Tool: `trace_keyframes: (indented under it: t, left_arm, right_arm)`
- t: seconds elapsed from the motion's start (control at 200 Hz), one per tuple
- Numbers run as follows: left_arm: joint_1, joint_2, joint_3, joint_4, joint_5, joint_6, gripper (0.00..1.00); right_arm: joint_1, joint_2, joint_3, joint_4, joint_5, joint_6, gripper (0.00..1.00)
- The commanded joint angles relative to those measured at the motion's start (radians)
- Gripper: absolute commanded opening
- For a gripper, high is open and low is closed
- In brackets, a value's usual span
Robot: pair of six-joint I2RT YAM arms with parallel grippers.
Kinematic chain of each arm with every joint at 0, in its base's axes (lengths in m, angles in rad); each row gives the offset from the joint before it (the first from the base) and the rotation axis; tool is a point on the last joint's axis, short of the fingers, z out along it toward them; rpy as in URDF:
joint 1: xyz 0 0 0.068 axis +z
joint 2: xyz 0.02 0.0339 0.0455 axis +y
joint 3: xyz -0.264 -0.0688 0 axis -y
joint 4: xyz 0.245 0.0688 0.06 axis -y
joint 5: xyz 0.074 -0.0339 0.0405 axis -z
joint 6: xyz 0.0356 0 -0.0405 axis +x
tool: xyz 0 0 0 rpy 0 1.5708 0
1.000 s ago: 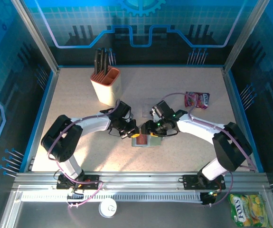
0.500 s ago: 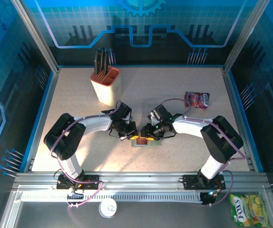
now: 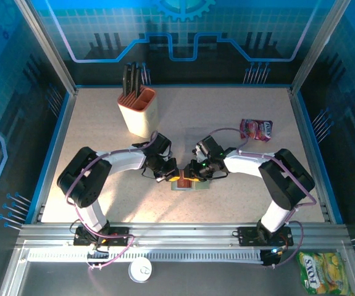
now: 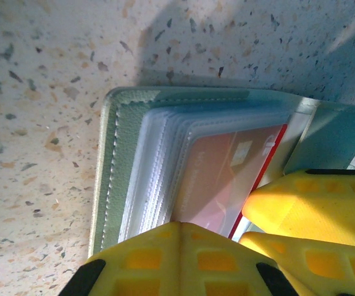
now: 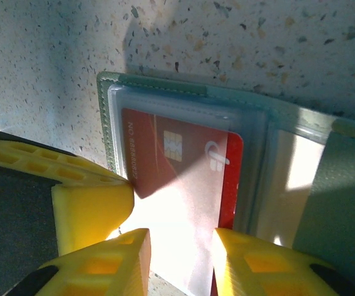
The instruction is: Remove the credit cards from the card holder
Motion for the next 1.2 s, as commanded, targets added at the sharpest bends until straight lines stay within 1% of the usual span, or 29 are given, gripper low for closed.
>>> trace_keyframes:
  t: [0.0, 0.47, 0.75, 0.98, 1.196]
  left_arm:
    - [-0.007, 0.014, -0.004, -0.044, -0.016, 0.028, 0.0]
    - [-0.007, -0.001, 0.003, -0.044, -0.015, 0.027, 0.0]
    - [-0.007, -0.008, 0.014, -0.044, -0.003, 0.025, 0.01]
    - [-0.015, -0.02, 0.049, -0.046, 0.023, 0.028, 0.0]
    - [-0.03, 0.005, 0.073, -0.044, 0.041, 0.032, 0.0]
  right_arm:
    - [-0.011, 0.014, -0.002, -0.04, 0.021, -0.021, 0.33]
    - [-0.011, -0.029, 0.01, -0.12, 0.085, -0.052, 0.32]
    - [-0.01, -0.053, 0.014, -0.138, 0.093, -0.056, 0.32]
    - [-0.015, -0.077, 0.001, -0.116, 0.081, -0.045, 0.33]
    - [-0.017, -0.07, -0.008, -0.129, 0.097, -0.041, 0.33]
